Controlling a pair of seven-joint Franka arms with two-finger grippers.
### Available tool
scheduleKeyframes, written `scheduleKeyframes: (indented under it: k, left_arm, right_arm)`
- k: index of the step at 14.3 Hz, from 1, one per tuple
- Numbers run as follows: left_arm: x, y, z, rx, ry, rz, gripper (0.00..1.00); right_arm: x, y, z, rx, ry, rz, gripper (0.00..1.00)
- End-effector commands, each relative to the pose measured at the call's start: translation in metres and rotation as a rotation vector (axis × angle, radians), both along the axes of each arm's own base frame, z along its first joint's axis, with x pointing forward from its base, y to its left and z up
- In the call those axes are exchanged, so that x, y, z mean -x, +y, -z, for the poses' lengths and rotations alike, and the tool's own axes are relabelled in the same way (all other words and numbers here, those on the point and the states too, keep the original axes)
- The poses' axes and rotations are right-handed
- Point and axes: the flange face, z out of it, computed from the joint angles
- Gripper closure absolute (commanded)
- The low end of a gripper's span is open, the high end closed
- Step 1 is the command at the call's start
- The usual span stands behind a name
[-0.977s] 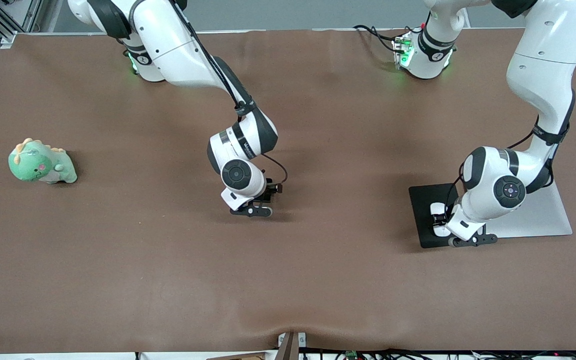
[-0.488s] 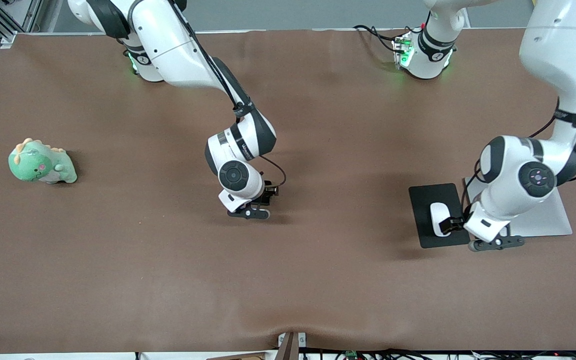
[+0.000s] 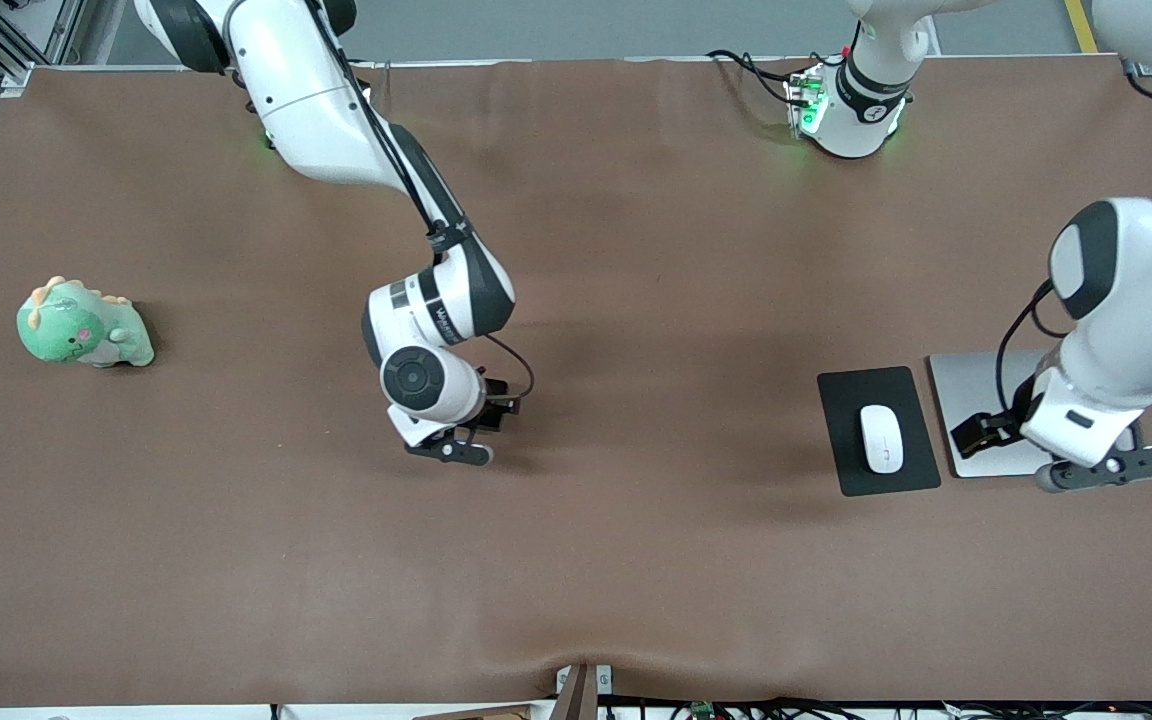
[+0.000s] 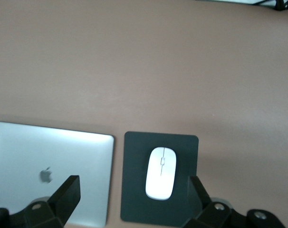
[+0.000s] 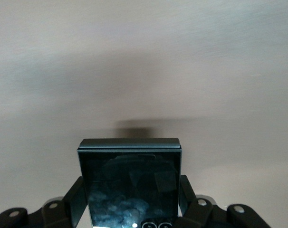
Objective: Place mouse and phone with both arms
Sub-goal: 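Carry the phone toward the toy while the left gripper returns to rest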
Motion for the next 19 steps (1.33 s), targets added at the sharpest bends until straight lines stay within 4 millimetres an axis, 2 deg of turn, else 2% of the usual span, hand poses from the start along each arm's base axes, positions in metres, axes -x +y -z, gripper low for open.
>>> scheduleKeyframes:
  k: [1, 2, 5, 8, 12, 14, 17, 19]
  left_arm:
    - [0.016, -0.002, -0.050, -0.006, 0.041, -0.008, 0.00]
    - [0.021, -0.003, -0.068, 0.015, 0.050, -0.020, 0.00]
    - [0.045, -0.006, -0.114, 0.048, 0.056, -0.037, 0.00]
    - [0.069, -0.024, -0.147, 0.036, 0.058, -0.010, 0.00]
    - [0.093, -0.027, -0.173, 0.018, 0.079, 0.007, 0.00]
    - [0.103, -0.028, -0.184, 0.021, 0.081, 0.030, 0.00]
    - [0.120, -0.027, -0.203, 0.038, 0.087, 0.072, 0.00]
    - [0.122, -0.027, -0.204, 0.037, 0.097, 0.099, 0.00]
  right_arm:
    - [-0.008, -0.042, -0.030, 0.031, 0.041, 0.006, 1.00]
    - [-0.009, -0.054, -0.035, 0.032, 0.052, -0.010, 1.00]
    - [-0.009, -0.110, -0.042, 0.038, 0.072, -0.048, 1.00]
    - [-0.003, -0.165, -0.047, 0.006, 0.094, -0.061, 1.00]
    - [0.005, -0.245, -0.049, -0.034, 0.115, -0.107, 1.00]
    - [0.008, -0.279, -0.049, -0.034, 0.116, -0.134, 1.00]
    - [0.011, -0.310, -0.053, -0.023, 0.115, -0.117, 1.00]
    - [0.016, -0.331, -0.049, -0.023, 0.115, -0.145, 1.00]
